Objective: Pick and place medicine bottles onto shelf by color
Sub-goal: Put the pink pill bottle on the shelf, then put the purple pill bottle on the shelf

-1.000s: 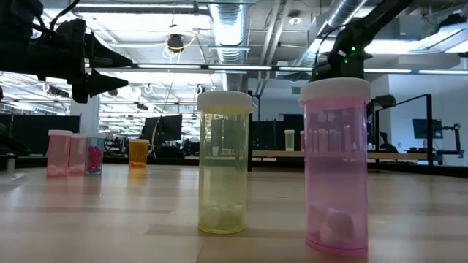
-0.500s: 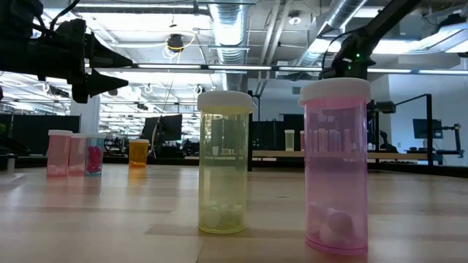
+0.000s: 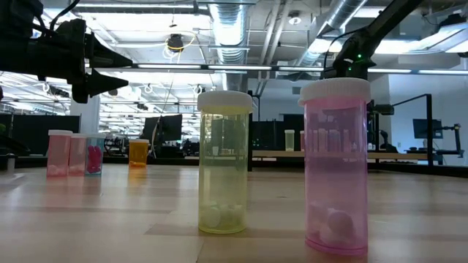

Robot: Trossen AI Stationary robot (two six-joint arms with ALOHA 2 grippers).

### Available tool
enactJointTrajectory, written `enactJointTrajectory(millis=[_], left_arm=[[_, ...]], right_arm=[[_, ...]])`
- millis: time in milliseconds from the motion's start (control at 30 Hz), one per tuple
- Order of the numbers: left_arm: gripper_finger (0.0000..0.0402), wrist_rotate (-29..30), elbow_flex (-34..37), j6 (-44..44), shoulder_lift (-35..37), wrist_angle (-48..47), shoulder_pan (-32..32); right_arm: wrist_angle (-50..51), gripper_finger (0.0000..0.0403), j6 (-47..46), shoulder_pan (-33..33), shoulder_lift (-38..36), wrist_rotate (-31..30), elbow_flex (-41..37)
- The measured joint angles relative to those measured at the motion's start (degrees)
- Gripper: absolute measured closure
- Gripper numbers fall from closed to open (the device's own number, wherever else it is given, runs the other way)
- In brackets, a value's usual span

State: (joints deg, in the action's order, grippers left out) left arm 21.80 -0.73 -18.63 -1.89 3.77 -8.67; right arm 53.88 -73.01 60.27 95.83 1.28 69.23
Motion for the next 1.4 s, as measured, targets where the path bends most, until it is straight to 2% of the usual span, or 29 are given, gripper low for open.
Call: enactJointTrajectory(millis=[200,533,833,1233,1400], left_arm=[[0.0090,0.00,0.00,0.00,0.00,0.00,0.02],[0.0090,0.00,0.00,0.00,0.00,-0.02,0.02],[0.0090,0.00,0.00,0.00,0.00,0.00,0.02],[0.0090,-0.01,0.00,0.00,0.01,0.00,0.02],[0.0090,-0.01,-0.02,0.00,0.00,-0.01,0.02]], right_arm=[[-0.67,0.0253,0.05,-0.68,0.06,-1.46,-0.05],[-0.61,0.0169,0.06,-0.66,0.13,-1.44,-0.07],[6.42,0.0111,1.48,-0.98,0.11,-1.31,5.93],[23.08,0.0092,1.51,-3.27,0.01,-1.18,18.10],[27.75,0.0092,-0.38,-6.84,-3.20,-1.18,19.12]])
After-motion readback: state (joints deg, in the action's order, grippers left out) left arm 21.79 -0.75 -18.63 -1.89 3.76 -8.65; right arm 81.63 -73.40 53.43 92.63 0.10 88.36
